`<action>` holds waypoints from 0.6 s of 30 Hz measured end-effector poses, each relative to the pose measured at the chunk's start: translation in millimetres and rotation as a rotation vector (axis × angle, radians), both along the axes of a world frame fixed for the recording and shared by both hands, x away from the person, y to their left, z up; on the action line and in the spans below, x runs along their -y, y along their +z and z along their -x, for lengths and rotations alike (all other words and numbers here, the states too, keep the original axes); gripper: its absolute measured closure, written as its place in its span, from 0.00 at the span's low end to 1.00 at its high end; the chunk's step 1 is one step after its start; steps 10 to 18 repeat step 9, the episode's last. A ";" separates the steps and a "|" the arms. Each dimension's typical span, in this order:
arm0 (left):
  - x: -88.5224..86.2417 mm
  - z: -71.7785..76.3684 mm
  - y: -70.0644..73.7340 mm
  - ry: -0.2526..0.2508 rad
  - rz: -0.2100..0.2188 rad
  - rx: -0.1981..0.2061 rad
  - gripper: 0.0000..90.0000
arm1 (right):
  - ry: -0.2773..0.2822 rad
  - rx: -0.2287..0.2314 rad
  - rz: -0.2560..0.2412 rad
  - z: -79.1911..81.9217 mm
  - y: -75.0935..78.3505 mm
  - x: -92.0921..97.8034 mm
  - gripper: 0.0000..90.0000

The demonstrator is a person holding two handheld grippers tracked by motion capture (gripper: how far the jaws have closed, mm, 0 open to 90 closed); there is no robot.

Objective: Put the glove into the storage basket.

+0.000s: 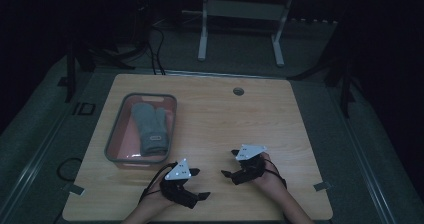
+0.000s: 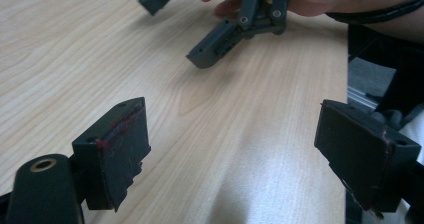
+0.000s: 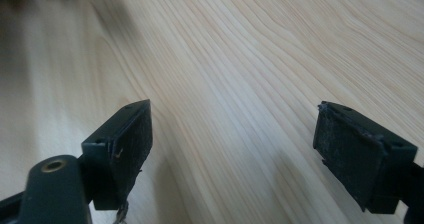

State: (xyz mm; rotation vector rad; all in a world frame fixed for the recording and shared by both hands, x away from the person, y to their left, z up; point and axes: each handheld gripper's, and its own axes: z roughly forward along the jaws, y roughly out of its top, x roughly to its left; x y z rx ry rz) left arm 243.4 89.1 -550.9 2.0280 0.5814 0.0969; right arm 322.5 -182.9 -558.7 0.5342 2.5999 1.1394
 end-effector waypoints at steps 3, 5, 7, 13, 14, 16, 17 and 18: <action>-2.3 -0.5 -1.1 0.015 0.009 0.001 0.16 | -0.012 0.007 0.014 0.9 -2.3 2.6 0.18; -3.4 -0.7 -1.2 0.019 0.014 0.006 0.16 | -0.020 0.015 0.006 0.8 -2.8 2.9 0.18; -4.6 -0.7 -0.7 0.012 0.019 0.006 0.16 | -0.018 0.023 0.002 0.5 -3.0 2.3 0.18; -5.4 -0.8 -0.8 0.008 0.019 0.005 0.16 | -0.007 0.020 -0.003 0.2 -3.2 1.5 0.18; -5.4 -0.8 -0.8 0.008 0.019 0.005 0.16 | -0.007 0.020 -0.003 0.2 -3.2 1.5 0.18; -5.4 -0.8 -0.8 0.008 0.019 0.005 0.16 | -0.007 0.020 -0.003 0.2 -3.2 1.5 0.18; -5.4 -0.8 -0.8 0.008 0.019 0.005 0.16 | -0.007 0.020 -0.003 0.2 -3.2 1.5 0.18; -5.4 -0.8 -0.8 0.008 0.019 0.005 0.16 | -0.007 0.020 -0.003 0.2 -3.2 1.5 0.18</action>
